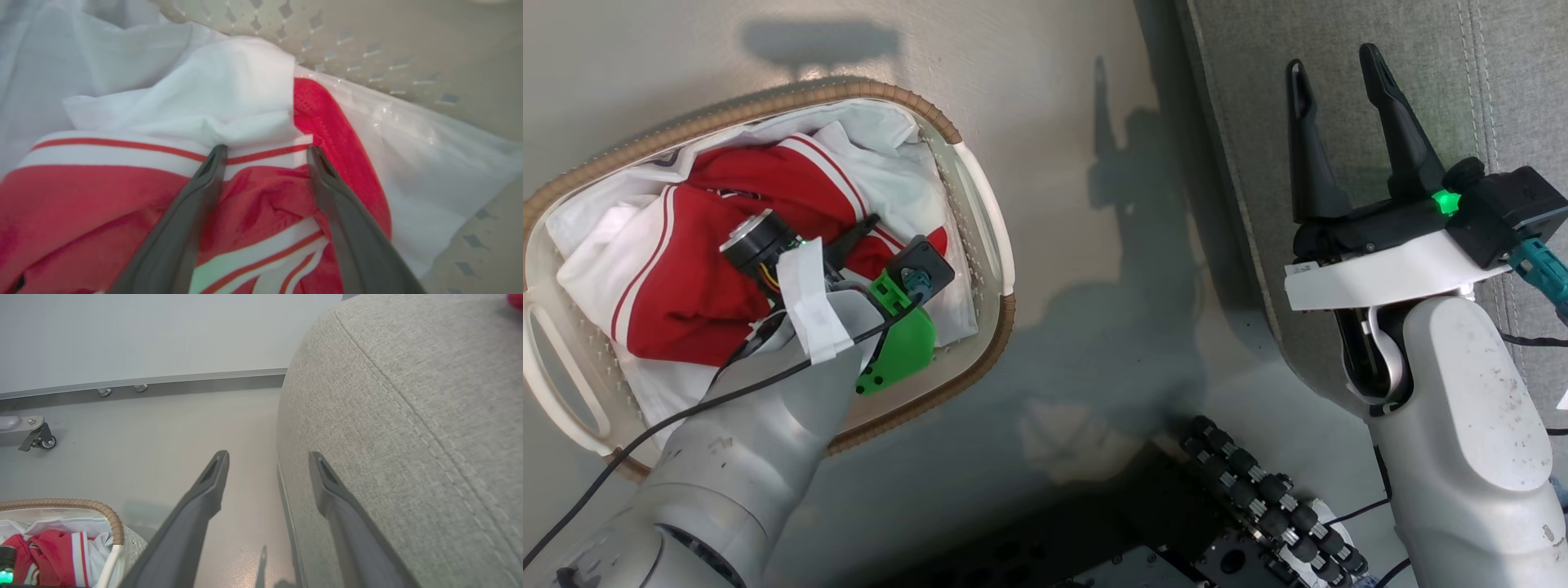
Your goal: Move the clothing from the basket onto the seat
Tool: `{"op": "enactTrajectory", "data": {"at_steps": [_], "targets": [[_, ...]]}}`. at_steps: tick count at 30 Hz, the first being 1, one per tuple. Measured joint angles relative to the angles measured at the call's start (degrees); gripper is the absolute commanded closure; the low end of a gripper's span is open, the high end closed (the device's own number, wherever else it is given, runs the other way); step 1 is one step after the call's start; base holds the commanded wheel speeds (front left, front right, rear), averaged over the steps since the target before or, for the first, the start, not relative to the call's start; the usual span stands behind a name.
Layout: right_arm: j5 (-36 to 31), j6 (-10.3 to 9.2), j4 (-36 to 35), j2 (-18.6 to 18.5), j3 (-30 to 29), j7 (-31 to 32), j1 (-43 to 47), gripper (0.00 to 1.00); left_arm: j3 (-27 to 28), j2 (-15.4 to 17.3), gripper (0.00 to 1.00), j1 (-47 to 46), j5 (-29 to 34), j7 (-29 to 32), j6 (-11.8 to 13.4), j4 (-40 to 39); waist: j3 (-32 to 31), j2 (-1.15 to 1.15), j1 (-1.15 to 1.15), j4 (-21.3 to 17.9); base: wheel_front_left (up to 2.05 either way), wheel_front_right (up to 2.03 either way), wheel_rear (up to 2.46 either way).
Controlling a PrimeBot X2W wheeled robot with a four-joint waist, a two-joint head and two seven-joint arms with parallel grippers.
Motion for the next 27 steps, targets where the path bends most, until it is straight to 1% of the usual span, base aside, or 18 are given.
{"op": "enactTrajectory", "data": {"at_steps": [2,3,4,5,6,7,13,20,27], "targets": [[0.09,0.00,-0.01,0.00,0.08,0.00,-0.23,0.00,0.13,0.20,0.00,-0.10,-0.37,1.12,0.30,0.12,0.25,0.00,0.00,-0.07,0.00,0.00,0.00],[0.09,0.00,0.00,0.00,0.09,0.00,-0.35,0.00,0.27,0.29,0.07,-0.10,-0.82,1.87,0.31,0.18,0.33,0.00,0.00,-0.08,0.00,0.00,0.00],[0.10,0.00,0.02,0.00,0.09,0.00,-0.48,0.00,0.36,0.32,0.39,-0.10,-1.09,2.53,0.30,0.21,0.36,0.00,0.00,-0.06,0.00,0.00,0.00],[0.15,0.00,0.03,0.00,0.09,0.00,-0.60,0.00,0.43,0.38,0.59,-0.10,-1.20,2.99,0.29,0.26,0.37,0.00,0.00,-0.03,0.00,0.00,0.00],[0.16,0.00,0.04,0.00,0.11,0.00,-0.73,0.00,0.41,0.49,0.90,-0.10,-1.37,3.72,0.30,0.35,0.37,0.00,0.00,0.00,0.00,0.00,0.00],[0.18,0.00,0.07,0.01,0.12,0.00,-0.77,0.00,0.42,0.63,1.00,-0.09,-1.45,4.32,0.47,0.49,0.37,0.00,0.00,0.01,0.00,0.00,0.00],[0.14,0.00,0.43,0.00,-0.18,0.00,-0.91,0.00,0.65,1.04,1.00,0.03,-2.44,4.57,1.03,0.77,0.04,0.00,0.00,0.30,0.00,0.00,0.00],[-0.62,0.00,1.26,0.02,-0.78,0.00,-0.93,0.00,1.23,0.21,1.00,1.04,-4.25,-0.68,0.93,0.27,-2.05,0.00,0.00,1.15,0.00,0.00,0.00],[-3.24,0.00,2.30,0.03,-2.33,0.00,-0.25,0.00,3.41,-0.58,1.00,2.33,-7.42,-5.54,0.42,-1.47,-6.37,0.00,0.00,2.68,0.00,0.00,0.00]]}}
